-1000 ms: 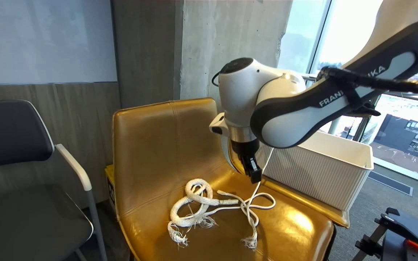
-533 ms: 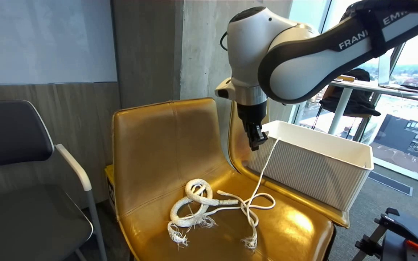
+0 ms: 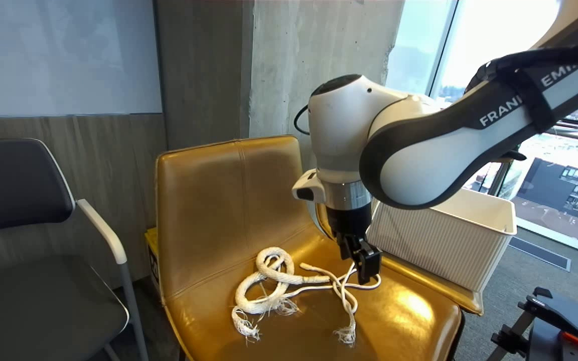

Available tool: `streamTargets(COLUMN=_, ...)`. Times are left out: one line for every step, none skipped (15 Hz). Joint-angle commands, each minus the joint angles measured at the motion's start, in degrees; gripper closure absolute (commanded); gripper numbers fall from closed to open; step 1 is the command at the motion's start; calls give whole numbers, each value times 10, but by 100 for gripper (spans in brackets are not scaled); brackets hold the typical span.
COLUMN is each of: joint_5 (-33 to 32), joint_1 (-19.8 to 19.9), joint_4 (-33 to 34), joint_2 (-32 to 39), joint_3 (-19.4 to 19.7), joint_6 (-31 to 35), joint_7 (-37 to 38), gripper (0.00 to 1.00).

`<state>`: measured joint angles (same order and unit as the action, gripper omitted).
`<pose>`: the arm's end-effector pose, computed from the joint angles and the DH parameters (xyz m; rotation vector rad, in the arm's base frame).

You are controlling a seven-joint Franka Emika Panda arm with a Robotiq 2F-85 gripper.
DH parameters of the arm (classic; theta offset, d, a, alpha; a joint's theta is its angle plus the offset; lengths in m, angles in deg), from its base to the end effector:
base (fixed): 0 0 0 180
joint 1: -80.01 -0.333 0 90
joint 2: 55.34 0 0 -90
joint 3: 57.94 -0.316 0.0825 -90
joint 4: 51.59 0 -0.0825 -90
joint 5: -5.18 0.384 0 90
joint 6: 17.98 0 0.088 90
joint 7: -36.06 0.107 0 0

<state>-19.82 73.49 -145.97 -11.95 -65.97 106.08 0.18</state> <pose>0.6446 0.1416 0.1572 2.4671 1.5820 -0.3824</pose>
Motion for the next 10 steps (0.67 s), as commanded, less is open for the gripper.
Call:
streamTargets(joint_5=2, joint_1=2, joint_4=-8, joint_2=22, joint_3=0, joint_6=35, joint_7=-17, gripper=0)
streamTargets(joint_5=-4, joint_1=1, joint_4=-5, joint_2=31, joint_3=4, joint_6=46, joint_7=-19, gripper=0)
streamTargets(joint_5=-12, joint_1=-3, joint_4=3, joint_2=42, joint_3=9, joint_6=52, joint_7=-19, gripper=0)
streamTargets(joint_5=-19, joint_1=-6, joint_4=7, joint_2=49, joint_3=14, joint_6=58, joint_7=-20, gripper=0)
streamTargets(joint_5=-26, joint_1=-9, joint_4=14, joint_2=59, joint_3=20, joint_6=62, joint_7=-21, gripper=0)
streamTargets(joint_5=-32, joint_1=-11, joint_4=19, joint_2=68, joint_3=24, joint_6=67, joint_7=-22, gripper=0)
streamTargets(joint_5=-37, joint_1=-12, joint_4=27, joint_2=77, joint_3=28, joint_6=66, joint_7=-23, gripper=0)
streamTargets(joint_5=-39, joint_1=-13, joint_4=33, joint_2=86, joint_3=29, joint_6=68, joint_7=-23, gripper=0)
streamTargets(joint_5=-42, joint_1=-15, joint_4=41, joint_2=94, joint_3=31, joint_6=68, joint_7=-21, gripper=0)
streamTargets(joint_5=-42, joint_1=-18, joint_4=50, joint_2=103, joint_3=31, joint_6=68, joint_7=-20, gripper=0)
